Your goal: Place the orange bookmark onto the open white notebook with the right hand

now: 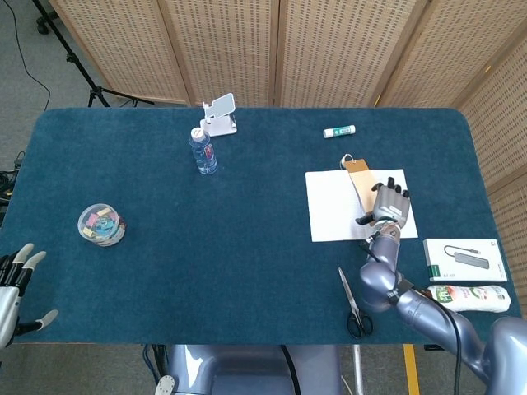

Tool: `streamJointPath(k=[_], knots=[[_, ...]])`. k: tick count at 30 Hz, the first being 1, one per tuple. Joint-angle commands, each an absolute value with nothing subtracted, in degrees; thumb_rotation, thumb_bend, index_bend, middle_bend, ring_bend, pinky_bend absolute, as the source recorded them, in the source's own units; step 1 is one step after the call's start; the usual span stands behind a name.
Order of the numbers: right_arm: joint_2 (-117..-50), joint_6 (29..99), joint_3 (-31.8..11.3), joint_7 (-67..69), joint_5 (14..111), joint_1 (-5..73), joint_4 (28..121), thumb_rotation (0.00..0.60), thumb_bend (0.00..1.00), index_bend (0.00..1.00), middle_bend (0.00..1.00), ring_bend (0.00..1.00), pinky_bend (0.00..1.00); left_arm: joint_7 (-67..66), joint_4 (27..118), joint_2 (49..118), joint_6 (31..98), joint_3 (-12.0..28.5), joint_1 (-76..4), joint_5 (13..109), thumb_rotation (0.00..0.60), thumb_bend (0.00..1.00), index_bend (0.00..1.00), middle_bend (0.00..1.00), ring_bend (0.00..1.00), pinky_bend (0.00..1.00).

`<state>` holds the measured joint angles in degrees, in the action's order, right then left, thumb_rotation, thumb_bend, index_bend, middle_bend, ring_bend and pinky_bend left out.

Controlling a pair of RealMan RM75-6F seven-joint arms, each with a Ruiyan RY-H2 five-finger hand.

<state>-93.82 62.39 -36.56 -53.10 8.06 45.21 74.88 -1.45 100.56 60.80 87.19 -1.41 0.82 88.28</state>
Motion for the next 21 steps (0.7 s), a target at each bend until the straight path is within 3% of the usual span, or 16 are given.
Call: streamJointPath(k=[1, 4, 6, 15, 21], knots=[[-88.93, 56.07, -33.24, -48.48, 12.73, 41.82, 78.55, 0.6, 0.75, 0.23, 0.0, 0.0, 0.0, -1.47, 100.57, 60.79, 87.2, -1.44, 0.81, 88.33, 0.6, 0.0, 0.0, 0.0, 0.0, 0.0], [-85.89, 52.04, -31.41, -45.58, 14.04, 40.08, 79.64, 0.6, 0.95, 0.23, 0.0, 0.0, 0.0, -1.7, 100.61, 60.89, 87.23, -1.47, 0.82, 88.39, 0.6, 0.0, 0.0, 0.0, 0.0, 0.0], [-85.05, 51.46, -30.32, -43.04, 15.68, 39.27, 79.23, 0.6, 1.0, 0.23, 0.03, 0.0, 0.0, -1.97, 100.65, 60.98, 87.1, -1.5, 0.76, 88.37, 0.6, 0.0, 0.0, 0.0, 0.0, 0.0], [-83.79, 45.8, -24.42, -35.3, 19.6, 37.79, 76.24, 0.6, 1.0, 0.23, 0.08, 0.0, 0.0, -2.93, 100.89, 61.29, 86.47, -1.7, 0.51, 88.33, 0.6, 0.0, 0.0, 0.0, 0.0, 0.0], [-84.73, 45.68, -22.43, -31.27, 23.18, 38.6, 74.76, 0.6, 1.0, 0.24, 0.12, 0.0, 0.02, -3.1, 100.94, 61.38, 86.35, -1.61, 0.45, 88.02, 0.6, 0.0, 0.0, 0.0, 0.0, 0.0]])
